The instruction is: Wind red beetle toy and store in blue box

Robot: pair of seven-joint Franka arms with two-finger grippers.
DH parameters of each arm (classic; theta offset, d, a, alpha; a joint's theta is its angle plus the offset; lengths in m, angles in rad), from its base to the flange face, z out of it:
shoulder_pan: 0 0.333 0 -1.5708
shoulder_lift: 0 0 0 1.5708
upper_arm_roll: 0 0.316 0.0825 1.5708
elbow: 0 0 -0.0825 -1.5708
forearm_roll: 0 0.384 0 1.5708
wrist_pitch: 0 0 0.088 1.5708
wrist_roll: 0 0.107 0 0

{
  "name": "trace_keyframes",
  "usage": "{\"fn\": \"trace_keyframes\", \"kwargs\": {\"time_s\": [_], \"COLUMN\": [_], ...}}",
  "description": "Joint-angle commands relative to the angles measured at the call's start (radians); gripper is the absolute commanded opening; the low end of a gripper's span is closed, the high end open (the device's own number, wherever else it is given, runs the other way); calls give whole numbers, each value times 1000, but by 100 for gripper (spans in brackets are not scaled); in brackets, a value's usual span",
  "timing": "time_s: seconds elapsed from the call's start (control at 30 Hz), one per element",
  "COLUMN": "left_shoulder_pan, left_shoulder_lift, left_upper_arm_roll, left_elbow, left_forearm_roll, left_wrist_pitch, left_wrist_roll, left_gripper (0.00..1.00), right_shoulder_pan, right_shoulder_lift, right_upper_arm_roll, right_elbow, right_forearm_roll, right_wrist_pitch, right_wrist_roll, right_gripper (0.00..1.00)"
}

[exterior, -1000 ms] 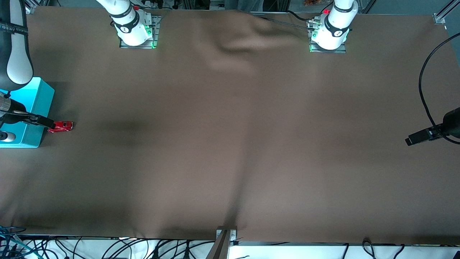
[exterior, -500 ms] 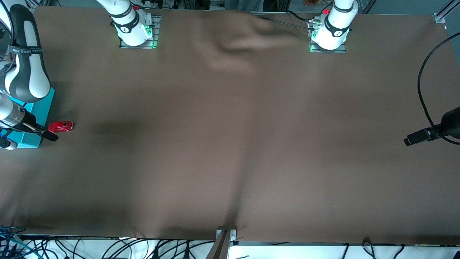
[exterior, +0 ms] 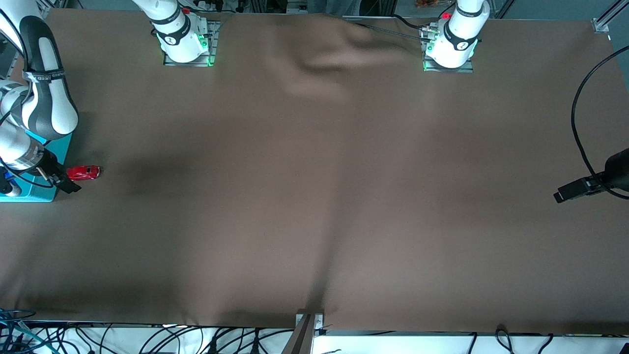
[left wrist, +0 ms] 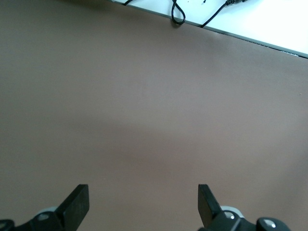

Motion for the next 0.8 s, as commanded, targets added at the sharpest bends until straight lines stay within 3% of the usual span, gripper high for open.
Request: {"fn": "trace_keyframes", "kwargs": {"time_s": [0.0, 0.3, 0.77], "left_shoulder_pan": [-4, -4, -2], "left_shoulder_lift": [1, 1, 1], "left_upper_arm_roll": [3, 3, 3], "left_elbow": [14, 14, 14], "left_forearm_roll": [13, 13, 13], "left_wrist_pitch": [-1, -1, -3], "left_wrist_roll": [16, 16, 16], "left_gripper": [100, 100, 100], "right_shoulder_pan": [-7, -7, -7], "right_shoulder_lift": [5, 14, 16], "right_upper_arm_roll": [6, 6, 9], "right_elbow": [-15, -15, -13], "right_forearm_roll": [14, 15, 15], "right_wrist_pitch": [40, 46, 46], "right_wrist_roll": [10, 10, 59], "right_gripper": [100, 100, 35]}}
